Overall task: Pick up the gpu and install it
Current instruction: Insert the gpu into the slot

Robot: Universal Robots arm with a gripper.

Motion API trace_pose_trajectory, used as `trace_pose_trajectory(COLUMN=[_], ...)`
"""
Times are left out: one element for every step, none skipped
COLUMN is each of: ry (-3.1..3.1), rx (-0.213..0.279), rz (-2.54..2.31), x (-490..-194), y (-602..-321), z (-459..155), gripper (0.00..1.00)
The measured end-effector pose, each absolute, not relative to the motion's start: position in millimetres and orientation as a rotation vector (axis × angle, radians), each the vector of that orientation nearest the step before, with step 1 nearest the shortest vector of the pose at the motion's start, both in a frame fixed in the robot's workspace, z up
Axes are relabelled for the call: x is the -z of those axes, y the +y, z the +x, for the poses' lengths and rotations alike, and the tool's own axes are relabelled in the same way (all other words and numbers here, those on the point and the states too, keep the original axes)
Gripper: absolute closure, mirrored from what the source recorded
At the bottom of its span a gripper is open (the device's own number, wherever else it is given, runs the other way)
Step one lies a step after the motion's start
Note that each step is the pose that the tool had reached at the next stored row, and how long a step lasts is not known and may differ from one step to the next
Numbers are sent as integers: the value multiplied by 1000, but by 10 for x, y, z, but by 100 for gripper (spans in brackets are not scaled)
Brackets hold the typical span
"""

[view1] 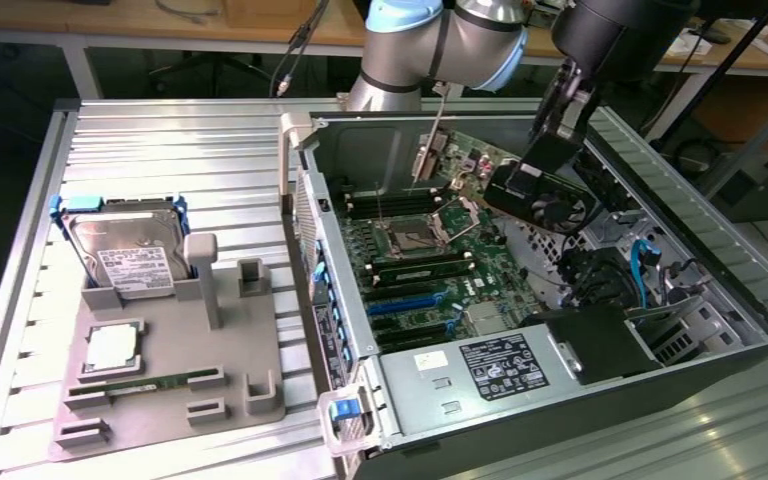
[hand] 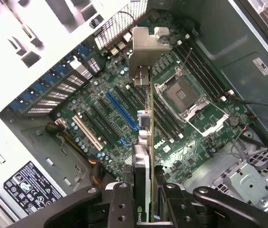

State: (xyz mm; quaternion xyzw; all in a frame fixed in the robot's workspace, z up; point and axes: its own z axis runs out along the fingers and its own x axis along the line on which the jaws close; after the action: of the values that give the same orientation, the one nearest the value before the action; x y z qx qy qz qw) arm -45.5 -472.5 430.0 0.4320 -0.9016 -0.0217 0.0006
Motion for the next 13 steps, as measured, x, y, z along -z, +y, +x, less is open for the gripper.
trace_pose_trajectory(ry=[-2825,-2816,-2807,-2797,-2788,-2774,-2763,-2748,-2734,-2714,-2695,-2676,-2662], rx=[68,68,68,68,68,68,68,68,68,68,68,68,67], rz=[1369,1387,1404,1424,1441,1466,1486,1512,1537,1571,1604,1633,1655], x=[-4300,-4300,-4300,-4300,-4300,-4300,-4300,-4300,-4300,-4300,-4300,-4300,-4300], y=[-4725,-4725,-4725,-4725,-4725,-4725,-4725,-4725,-4725,-4725,-4725,-4725,-4725], z=[-455,-455,-455,-455,-455,-455,-455,-455,-455,-455,-455,-455,-455], gripper=[73,73,73,73,73,73,73,73,73,73,73,73,73])
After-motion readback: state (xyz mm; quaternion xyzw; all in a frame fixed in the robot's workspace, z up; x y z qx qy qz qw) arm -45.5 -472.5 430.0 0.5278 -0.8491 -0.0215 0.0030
